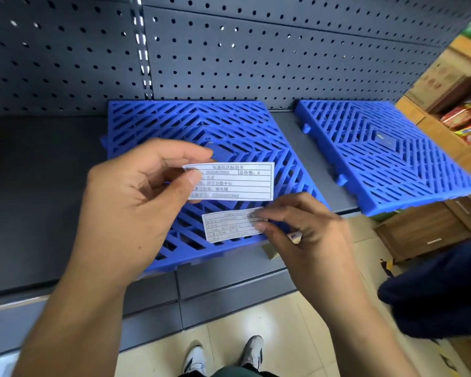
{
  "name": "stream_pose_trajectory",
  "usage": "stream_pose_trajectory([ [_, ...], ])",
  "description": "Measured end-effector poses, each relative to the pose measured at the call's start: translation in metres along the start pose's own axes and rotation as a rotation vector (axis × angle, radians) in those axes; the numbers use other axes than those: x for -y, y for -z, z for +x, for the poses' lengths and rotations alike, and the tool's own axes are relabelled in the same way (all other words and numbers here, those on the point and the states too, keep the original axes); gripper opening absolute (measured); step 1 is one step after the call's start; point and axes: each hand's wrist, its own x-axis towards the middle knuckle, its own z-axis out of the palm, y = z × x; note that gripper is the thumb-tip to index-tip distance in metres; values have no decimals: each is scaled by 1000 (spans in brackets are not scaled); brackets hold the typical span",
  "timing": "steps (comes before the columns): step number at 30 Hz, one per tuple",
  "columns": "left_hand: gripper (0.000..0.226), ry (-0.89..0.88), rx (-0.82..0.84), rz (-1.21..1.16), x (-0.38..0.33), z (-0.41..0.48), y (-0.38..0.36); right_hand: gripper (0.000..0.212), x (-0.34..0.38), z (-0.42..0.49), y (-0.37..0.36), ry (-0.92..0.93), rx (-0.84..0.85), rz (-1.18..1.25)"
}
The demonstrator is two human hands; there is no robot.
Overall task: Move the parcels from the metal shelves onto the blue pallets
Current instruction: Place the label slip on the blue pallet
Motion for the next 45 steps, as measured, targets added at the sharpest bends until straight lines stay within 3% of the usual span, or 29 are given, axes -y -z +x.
stream_pose_trajectory([
  [32,30,-10,62,12,3,-4,-5,14,2,4,3,59,74,-32],
  [45,32,4,124,-15,7,-4,-16,16,7,-1,17,50,-83,126],
])
